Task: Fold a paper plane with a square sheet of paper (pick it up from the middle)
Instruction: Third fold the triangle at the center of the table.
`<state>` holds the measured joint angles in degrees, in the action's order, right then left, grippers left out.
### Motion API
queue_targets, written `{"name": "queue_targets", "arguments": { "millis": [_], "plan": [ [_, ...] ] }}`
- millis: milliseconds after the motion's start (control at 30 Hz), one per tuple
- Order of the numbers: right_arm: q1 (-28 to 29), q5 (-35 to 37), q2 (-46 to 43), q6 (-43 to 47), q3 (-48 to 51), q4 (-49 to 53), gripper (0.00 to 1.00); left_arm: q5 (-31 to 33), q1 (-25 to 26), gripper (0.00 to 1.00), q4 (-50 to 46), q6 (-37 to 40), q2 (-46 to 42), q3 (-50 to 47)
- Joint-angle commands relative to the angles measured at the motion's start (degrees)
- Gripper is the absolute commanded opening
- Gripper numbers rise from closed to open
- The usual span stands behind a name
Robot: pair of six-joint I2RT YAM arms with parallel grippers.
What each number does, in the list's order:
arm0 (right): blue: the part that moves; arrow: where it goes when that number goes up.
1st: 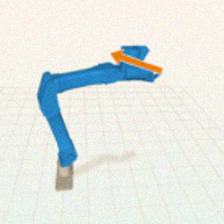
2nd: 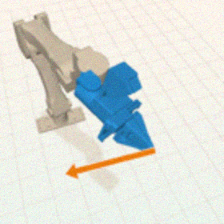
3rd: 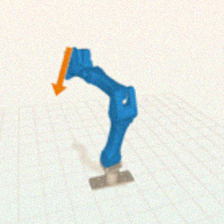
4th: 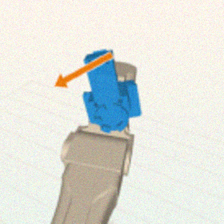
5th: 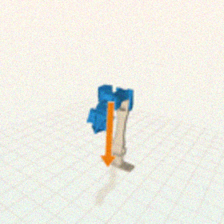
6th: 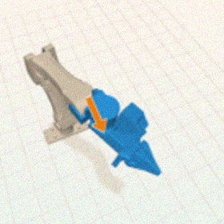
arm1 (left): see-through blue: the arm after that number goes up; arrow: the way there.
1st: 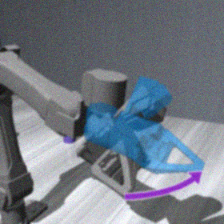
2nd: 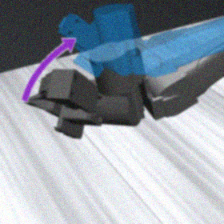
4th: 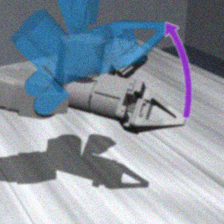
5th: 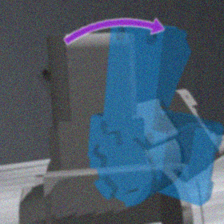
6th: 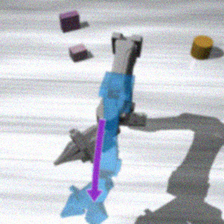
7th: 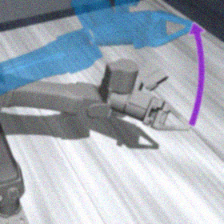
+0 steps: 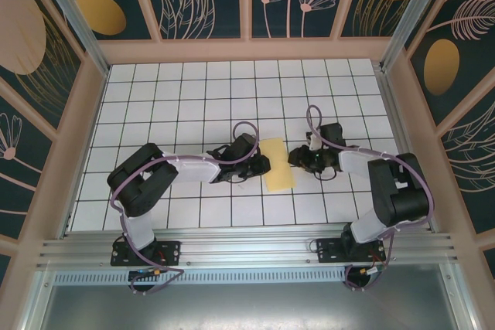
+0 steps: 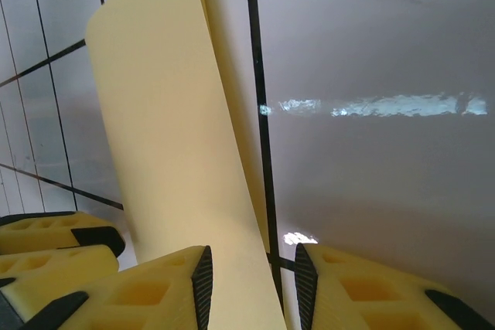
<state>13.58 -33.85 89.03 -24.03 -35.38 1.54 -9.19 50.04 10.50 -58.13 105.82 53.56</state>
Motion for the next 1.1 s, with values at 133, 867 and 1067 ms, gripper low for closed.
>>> {"name": "queue_targets", "arguments": {
  "millis": [133,867,1067],
  "plan": [
    [0.0,-6.6,1.3,2.2,1.3,-1.5,0.35,-1.6,0.1,0.26,1.8,-0.5,1.6,0.2],
    [0.2,-8.8,-3.6,-0.4,5.1,-3.5,0.28,-1.1,0.1,0.26,0.9,0.7,-0.4,-1.1],
    [-0.1,-9.5,-1.3,0.0,2.9,-2.8,0.29,-0.4,0.1,0.27,1.6,1.1,-3.3,-2.9]
  ]
}}
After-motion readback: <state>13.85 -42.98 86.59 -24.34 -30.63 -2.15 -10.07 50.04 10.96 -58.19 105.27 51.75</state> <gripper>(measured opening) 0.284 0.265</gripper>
